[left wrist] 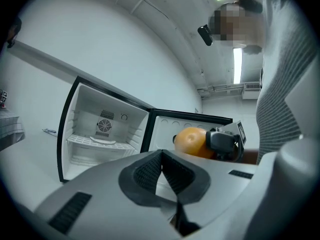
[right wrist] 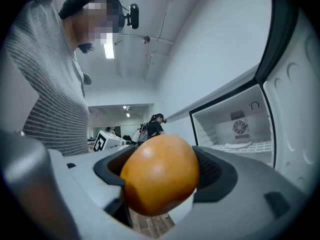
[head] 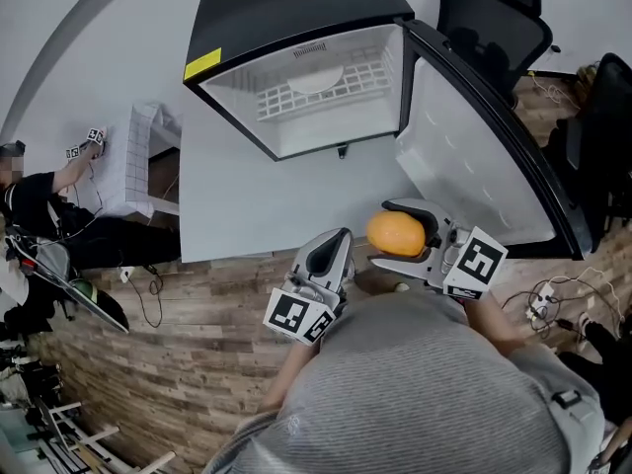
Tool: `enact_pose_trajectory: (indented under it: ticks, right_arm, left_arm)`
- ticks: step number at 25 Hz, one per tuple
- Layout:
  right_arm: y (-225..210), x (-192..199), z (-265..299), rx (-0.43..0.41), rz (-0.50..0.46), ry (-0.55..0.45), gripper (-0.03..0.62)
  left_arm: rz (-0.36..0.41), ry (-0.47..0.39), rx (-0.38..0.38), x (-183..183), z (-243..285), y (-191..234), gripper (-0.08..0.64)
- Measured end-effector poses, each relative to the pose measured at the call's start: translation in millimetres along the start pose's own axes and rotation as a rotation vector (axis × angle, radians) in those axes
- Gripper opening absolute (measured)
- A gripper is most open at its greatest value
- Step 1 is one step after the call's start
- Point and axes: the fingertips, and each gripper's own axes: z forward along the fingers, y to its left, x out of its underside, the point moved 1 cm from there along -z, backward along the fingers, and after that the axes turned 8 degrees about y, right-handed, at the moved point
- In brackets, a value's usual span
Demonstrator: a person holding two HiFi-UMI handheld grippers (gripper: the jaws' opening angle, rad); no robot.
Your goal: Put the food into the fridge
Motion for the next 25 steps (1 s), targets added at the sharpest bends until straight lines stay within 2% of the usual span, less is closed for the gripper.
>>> enact_pose_trajectory:
  ticks: [8, 14, 19, 25]
  right_arm:
    - [-37, -16, 61, 0.067, 0.018, -0.008, 0.357]
    - [-56, -23, 104, 0.106, 0.011, 0.005, 0.357]
    - [-65, -28, 133, 0.142, 0.007, 0.008, 0.357]
    - [-68, -31, 155, 0.192, 0.013, 0.006, 0.357]
  left_arm:
    - [0.047, 0.015, 0.09, -25, 13, 67, 0.011]
    - [0.06, 0.015, 0.127, -36, 16, 113, 0.011]
    - [0.098, 0.014, 0.158, -42, 12, 143, 0.011]
    - [0.096, 0.031, 0.21, -39, 10, 166, 0.011]
